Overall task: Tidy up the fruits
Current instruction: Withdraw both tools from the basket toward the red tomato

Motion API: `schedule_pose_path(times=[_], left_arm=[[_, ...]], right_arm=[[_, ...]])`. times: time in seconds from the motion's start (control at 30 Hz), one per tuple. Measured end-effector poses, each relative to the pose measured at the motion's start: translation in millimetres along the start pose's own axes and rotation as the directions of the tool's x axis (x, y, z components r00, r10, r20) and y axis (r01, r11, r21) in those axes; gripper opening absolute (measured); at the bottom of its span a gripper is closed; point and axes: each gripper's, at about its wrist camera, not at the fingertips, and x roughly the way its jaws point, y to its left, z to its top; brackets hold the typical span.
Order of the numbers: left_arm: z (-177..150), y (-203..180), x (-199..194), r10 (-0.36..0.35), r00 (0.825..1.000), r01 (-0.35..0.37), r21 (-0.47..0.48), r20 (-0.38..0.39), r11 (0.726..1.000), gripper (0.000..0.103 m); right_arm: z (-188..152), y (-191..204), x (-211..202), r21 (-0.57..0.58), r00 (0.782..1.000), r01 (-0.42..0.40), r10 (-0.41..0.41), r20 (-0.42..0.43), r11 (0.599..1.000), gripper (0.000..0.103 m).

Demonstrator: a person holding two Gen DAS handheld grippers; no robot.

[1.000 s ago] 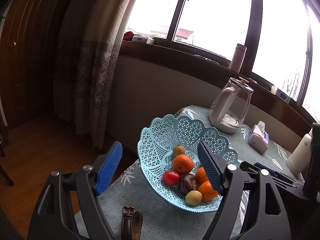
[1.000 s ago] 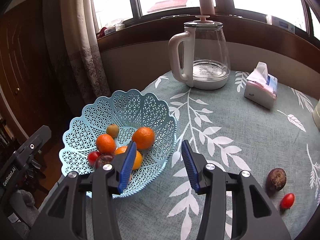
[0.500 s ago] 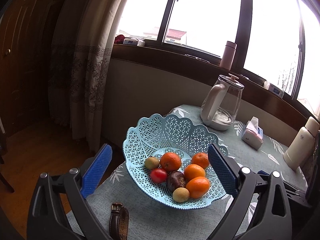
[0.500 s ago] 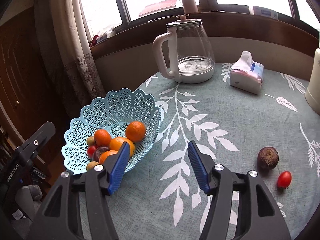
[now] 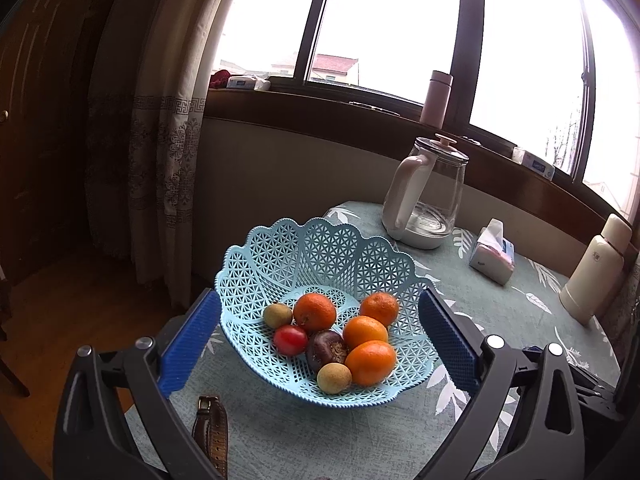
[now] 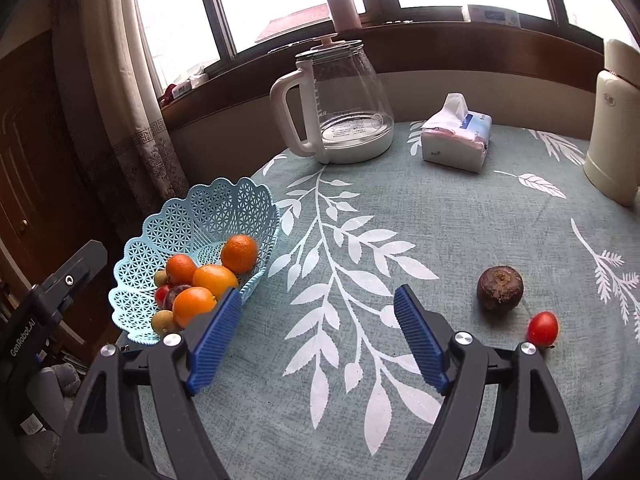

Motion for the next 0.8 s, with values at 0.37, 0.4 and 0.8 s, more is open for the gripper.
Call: schedule_pose_path(times=[0.37, 0.4, 0.8], left_arm=[[-6, -13, -2, -0.026, 1.0, 0.026, 0.023, -0.006, 0.999, 0.1], [-6, -15, -2, -0.029, 1.0, 0.03, 0.027, -0.008, 0.999, 0.1], [-14, -34, -3, -0.059, 0.998, 0.061, 0.08, -0.027, 0.995, 0.1]], right_arm=[[-11, -23, -11, 0.045, 0.998, 0.063, -0.064, 0.02, 0.997, 0.083], [-12, -26, -12, 0.049, 0.998, 0.066, -0.068, 0.021, 0.997, 0.083], [-20, -75, -28, 0.12, 0.99, 0.138, -0.141, 0.02, 0.983, 0.083]])
